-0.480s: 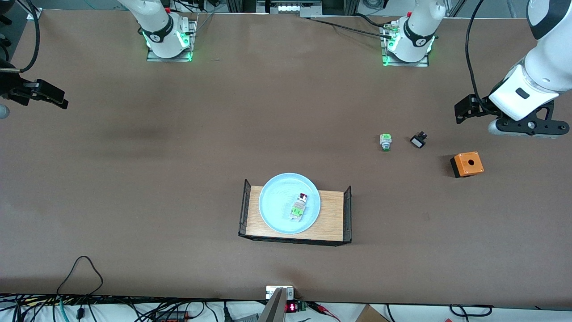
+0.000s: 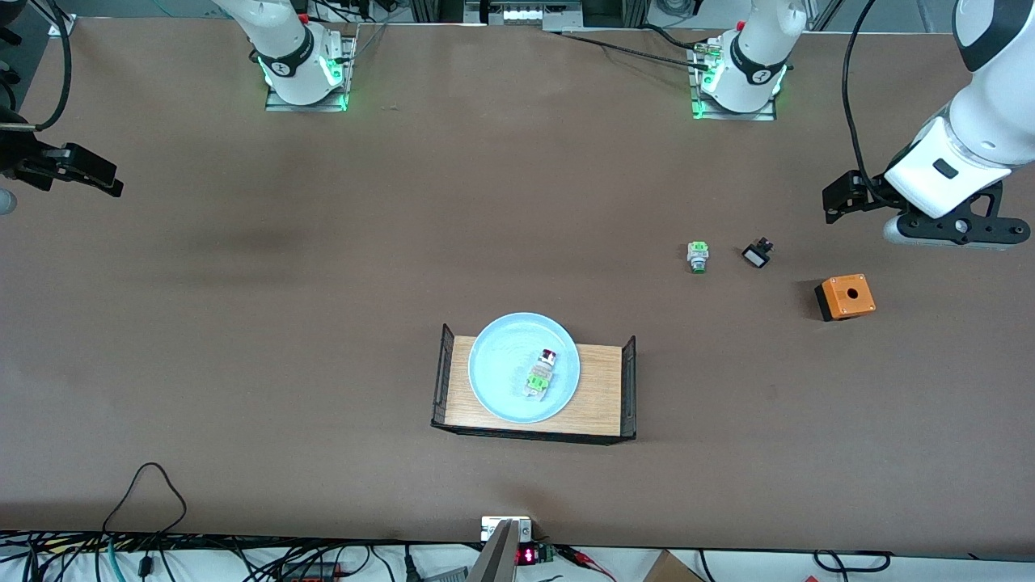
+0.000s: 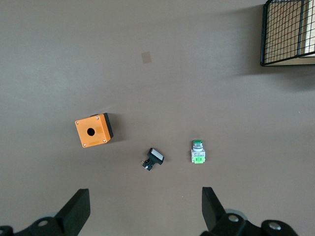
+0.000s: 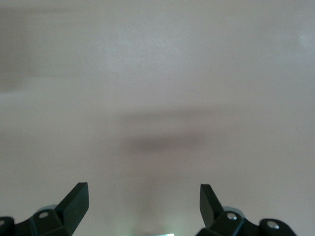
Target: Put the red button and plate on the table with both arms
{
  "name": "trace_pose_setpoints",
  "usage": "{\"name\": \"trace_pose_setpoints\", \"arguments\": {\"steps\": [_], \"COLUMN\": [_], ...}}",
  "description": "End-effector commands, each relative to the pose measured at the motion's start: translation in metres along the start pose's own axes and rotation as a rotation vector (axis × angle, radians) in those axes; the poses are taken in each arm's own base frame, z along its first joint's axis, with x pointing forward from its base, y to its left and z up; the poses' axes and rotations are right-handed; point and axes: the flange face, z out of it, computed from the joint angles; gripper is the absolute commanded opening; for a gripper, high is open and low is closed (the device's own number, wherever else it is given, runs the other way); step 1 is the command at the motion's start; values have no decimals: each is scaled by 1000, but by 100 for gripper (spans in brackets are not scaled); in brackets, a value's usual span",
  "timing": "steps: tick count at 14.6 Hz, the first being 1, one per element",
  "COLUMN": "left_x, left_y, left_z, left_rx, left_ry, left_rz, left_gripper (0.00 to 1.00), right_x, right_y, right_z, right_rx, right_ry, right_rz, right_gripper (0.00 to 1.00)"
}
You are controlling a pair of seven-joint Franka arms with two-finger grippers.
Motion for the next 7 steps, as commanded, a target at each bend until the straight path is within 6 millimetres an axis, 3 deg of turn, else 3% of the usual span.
{"name": "trace_pose_setpoints", "arguments": {"steps": [1, 7], "left_x": [-7, -13], "left_y": [-2, 1], "left_z": [-8, -5], "left_rx": [-5, -4], "left_ry": [2, -44], "left_rz": [-5, -12], "left_gripper": [100, 100], "right_x": [-4, 2], "right_y": [0, -1], "right_z": [-3, 2], "right_rx": [13, 12], "right_ry": [-3, 0], "right_rz": [-17, -16], "right_gripper": [100, 100]}}
